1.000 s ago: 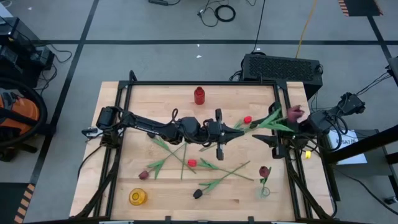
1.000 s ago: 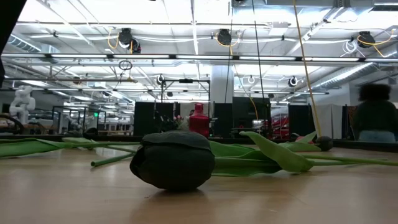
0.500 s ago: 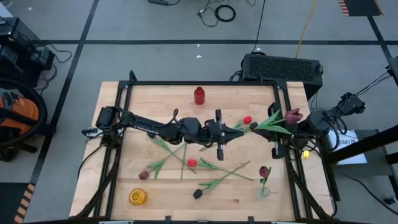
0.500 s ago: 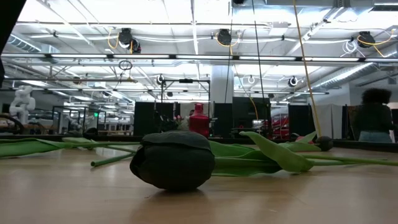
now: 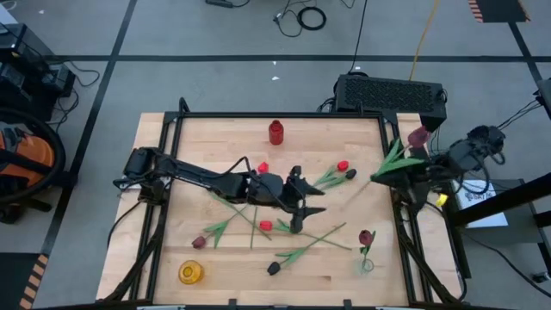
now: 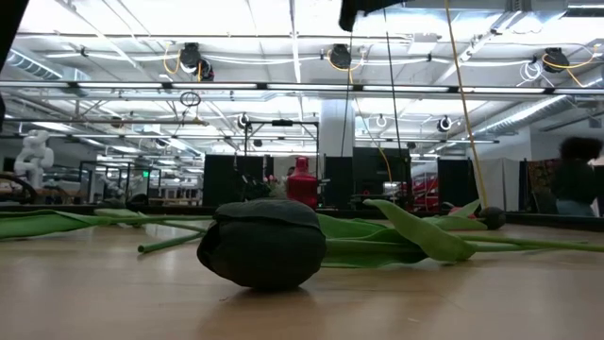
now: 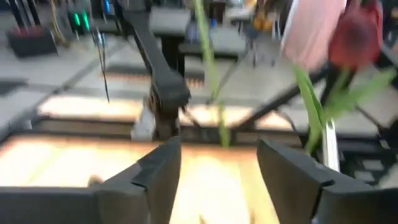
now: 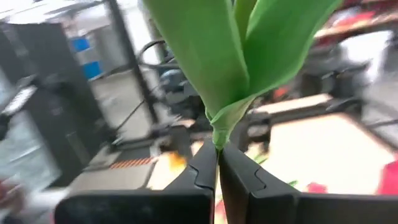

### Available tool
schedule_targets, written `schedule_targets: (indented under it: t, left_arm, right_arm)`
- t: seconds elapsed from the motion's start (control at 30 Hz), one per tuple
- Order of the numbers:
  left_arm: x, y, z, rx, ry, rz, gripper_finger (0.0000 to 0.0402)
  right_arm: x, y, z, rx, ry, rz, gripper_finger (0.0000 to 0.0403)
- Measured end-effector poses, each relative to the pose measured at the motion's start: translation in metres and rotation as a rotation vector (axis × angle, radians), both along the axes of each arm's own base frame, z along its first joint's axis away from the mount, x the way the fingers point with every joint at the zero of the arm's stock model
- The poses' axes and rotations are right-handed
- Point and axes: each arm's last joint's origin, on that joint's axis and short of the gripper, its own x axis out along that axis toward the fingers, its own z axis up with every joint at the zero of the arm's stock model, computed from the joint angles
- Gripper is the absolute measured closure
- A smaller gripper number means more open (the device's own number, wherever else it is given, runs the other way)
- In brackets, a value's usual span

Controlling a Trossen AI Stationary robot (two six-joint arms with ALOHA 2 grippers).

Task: Sort flowers into vase by color
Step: Put the top dark red flower into the transparent vase

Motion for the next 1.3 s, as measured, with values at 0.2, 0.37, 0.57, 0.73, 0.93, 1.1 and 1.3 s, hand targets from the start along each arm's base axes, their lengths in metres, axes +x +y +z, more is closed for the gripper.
schedule_targets:
  t: [0.2,0.37,0.57,0.73,0.93,1.1,1.3]
  left_arm:
    - [-0.021,-0.012,-0.007,0.027,0.248,-0.013,0.0167]
    - [-0.029,-0.021,-0.024,0.028,0.405,0.010,0.0166]
    - [-0.032,-0.023,-0.032,0.056,0.461,0.073,0.0166]
    - [-0.034,-0.027,-0.031,0.033,0.463,0.105,0.0166]
    - [-0.037,-0.035,-0.032,0.032,0.468,0.099,0.0166]
    - [-0.039,-0.042,-0.032,0.028,0.465,0.110,0.0166]
    - [-0.042,-0.050,-0.032,0.041,0.461,0.107,0.0166]
  right_arm:
    - [-0.026,-0.011,0.016,0.166,0.080,0.122,0.0400]
    - [-0.027,-0.008,0.007,0.285,0.209,0.166,0.0401]
    - [-0.026,-0.001,0.009,0.399,0.285,0.258,0.0401]
    - [-0.026,0.002,0.014,0.330,0.353,0.276,0.0401]
    - [-0.021,0.015,0.020,0.176,0.351,0.374,0.0401]
    - [-0.019,0.028,0.027,0.106,0.323,0.470,0.0401]
    - [-0.017,0.050,0.030,0.017,0.289,0.542,0.0401]
